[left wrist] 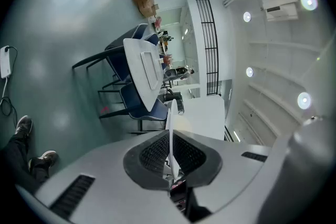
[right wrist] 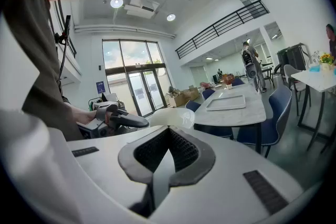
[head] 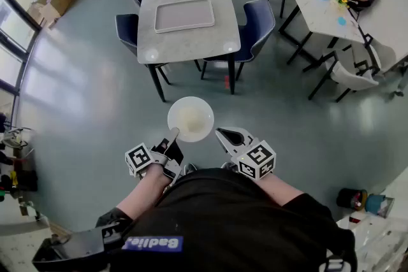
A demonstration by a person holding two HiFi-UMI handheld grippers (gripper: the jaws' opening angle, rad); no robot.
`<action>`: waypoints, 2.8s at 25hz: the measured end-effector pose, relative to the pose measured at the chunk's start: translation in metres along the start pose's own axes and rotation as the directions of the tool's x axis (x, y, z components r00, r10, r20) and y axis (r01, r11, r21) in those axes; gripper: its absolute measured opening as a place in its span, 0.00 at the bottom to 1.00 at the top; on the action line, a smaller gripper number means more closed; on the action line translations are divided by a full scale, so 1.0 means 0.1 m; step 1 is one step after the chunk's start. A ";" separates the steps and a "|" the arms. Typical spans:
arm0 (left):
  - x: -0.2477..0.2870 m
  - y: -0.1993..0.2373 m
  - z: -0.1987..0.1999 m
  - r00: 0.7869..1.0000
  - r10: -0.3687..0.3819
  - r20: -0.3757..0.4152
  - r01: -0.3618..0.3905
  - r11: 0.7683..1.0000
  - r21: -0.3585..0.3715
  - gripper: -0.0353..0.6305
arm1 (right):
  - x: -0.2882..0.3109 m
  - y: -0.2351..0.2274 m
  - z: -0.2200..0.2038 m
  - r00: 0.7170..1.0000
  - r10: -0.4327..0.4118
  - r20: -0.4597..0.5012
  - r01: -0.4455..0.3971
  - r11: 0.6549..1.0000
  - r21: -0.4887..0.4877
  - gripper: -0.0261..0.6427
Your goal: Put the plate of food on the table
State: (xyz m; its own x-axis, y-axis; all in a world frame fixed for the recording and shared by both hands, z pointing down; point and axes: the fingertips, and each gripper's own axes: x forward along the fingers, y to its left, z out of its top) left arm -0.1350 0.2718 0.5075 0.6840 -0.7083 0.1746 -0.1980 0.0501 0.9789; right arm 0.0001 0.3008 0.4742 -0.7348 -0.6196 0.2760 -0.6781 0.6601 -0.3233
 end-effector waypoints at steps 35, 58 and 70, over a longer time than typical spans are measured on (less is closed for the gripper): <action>0.20 -0.12 -0.31 0.999 -0.005 0.049 0.005 1.000 -0.005 0.08 | -0.37 -0.29 -0.03 0.999 0.031 0.015 -0.031 0.999 0.017 0.06; 0.82 -0.02 0.22 1.000 -0.014 0.016 0.014 1.000 0.013 0.08 | 0.07 -0.91 0.05 1.000 -0.029 -0.009 0.029 0.998 0.060 0.06; 1.39 -0.01 1.19 0.998 -0.032 -0.056 0.034 0.999 0.028 0.08 | 0.94 -1.26 0.37 0.995 -0.094 -0.023 0.096 0.991 0.090 0.06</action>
State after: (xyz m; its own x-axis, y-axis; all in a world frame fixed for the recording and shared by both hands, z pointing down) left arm -0.1231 0.0897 0.5187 0.7279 -0.6693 0.1489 -0.1946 0.0066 0.9809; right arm 0.0169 0.1433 0.5077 -0.6678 -0.6693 0.3257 -0.7410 0.5565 -0.3757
